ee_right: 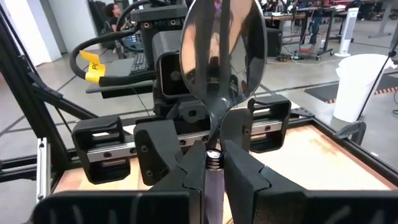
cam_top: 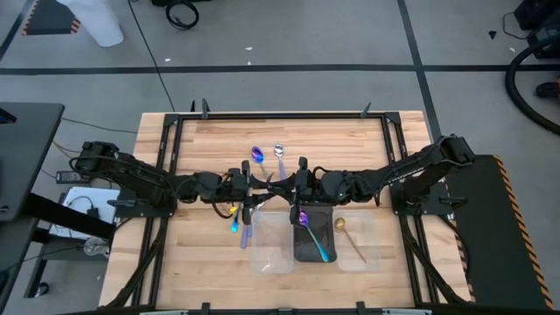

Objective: Sort silverware by color (type)
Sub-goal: Put the purple into the left transparent bin

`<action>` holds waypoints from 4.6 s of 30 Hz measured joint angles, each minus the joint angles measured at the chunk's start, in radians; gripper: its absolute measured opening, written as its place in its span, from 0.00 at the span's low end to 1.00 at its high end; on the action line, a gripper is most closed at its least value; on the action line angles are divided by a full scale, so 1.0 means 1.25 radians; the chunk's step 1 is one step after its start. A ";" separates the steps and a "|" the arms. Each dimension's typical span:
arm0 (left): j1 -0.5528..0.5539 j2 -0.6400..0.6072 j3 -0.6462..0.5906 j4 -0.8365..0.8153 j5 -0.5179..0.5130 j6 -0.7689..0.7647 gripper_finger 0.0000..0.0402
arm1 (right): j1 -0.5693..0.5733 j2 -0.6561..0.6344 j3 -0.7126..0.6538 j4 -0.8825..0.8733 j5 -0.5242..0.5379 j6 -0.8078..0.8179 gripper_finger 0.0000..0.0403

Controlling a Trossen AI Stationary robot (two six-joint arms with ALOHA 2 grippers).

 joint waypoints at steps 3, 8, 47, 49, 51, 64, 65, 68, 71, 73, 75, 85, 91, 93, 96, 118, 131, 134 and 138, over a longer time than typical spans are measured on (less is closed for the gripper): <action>0.000 0.000 0.000 -0.004 0.000 0.000 0.22 | -0.001 0.000 0.000 -0.004 0.003 0.000 0.11; 0.000 0.000 0.000 -0.013 -0.003 -0.001 0.15 | 0.000 0.000 0.000 -0.010 0.018 0.000 0.12; -0.021 -0.001 -0.001 -0.159 -0.040 -0.085 0.10 | 0.032 -0.117 -0.001 -0.360 0.018 0.185 0.55; -0.027 -0.001 -0.001 -0.161 -0.039 -0.094 0.10 | 0.031 -0.129 -0.001 -0.405 0.020 0.189 0.55; -0.034 -0.001 -0.001 -0.164 -0.039 -0.117 0.10 | 0.031 -0.137 -0.001 -0.456 0.026 0.188 0.55; -0.074 -0.001 -0.001 -0.210 -0.035 -0.351 0.10 | 0.033 -0.142 -0.036 -0.563 0.194 0.155 0.55; -0.083 -0.001 -0.001 -0.212 -0.035 -0.370 0.10 | 0.033 -0.142 -0.037 -0.564 0.197 0.154 0.55; -0.111 -0.001 -0.001 -0.225 -0.044 -0.416 0.10 | 0.034 -0.142 -0.045 -0.561 0.197 0.165 0.55; -0.148 0.000 -0.001 -0.223 -0.089 -0.453 0.10 | 0.034 -0.142 -0.054 -0.564 0.189 0.165 0.55; -0.174 0.002 -0.001 -0.224 -0.141 -0.464 0.10 | 0.034 -0.142 -0.059 -0.562 0.182 0.164 0.55; -0.198 0.011 -0.001 -0.221 -0.201 -0.478 0.10 | 0.034 -0.142 -0.063 -0.563 0.168 0.159 0.55; -0.250 0.113 0.021 -0.228 -0.325 -0.613 0.10 | 0.079 -0.138 -0.067 -0.561 0.138 0.124 0.55; -0.250 0.179 0.088 -0.278 -0.331 -0.665 0.10 | 0.125 -0.136 -0.067 -0.563 0.139 0.123 0.55; -0.253 0.197 0.123 -0.325 -0.334 -0.677 0.10 | 0.143 -0.136 -0.067 -0.564 0.141 0.123 0.55; -0.259 0.214 0.184 -0.421 -0.339 -0.699 0.10 | 0.176 -0.136 -0.071 -0.563 0.164 0.123 0.55; -0.284 0.320 0.414 -0.808 -0.297 -0.957 0.10 | 0.313 -0.136 -0.254 -0.403 0.334 0.117 0.55; -0.271 0.383 0.558 -1.016 -0.194 -1.034 0.10 | 0.386 -0.136 -0.317 -0.288 0.418 0.077 0.52; -0.269 0.383 0.558 -1.034 -0.163 -1.052 0.10 | 0.388 -0.136 -0.318 -0.297 0.416 0.075 0.51; -0.264 0.387 0.558 -1.039 -0.104 -1.070 0.10 | 0.388 -0.136 -0.318 -0.299 0.414 0.075 0.51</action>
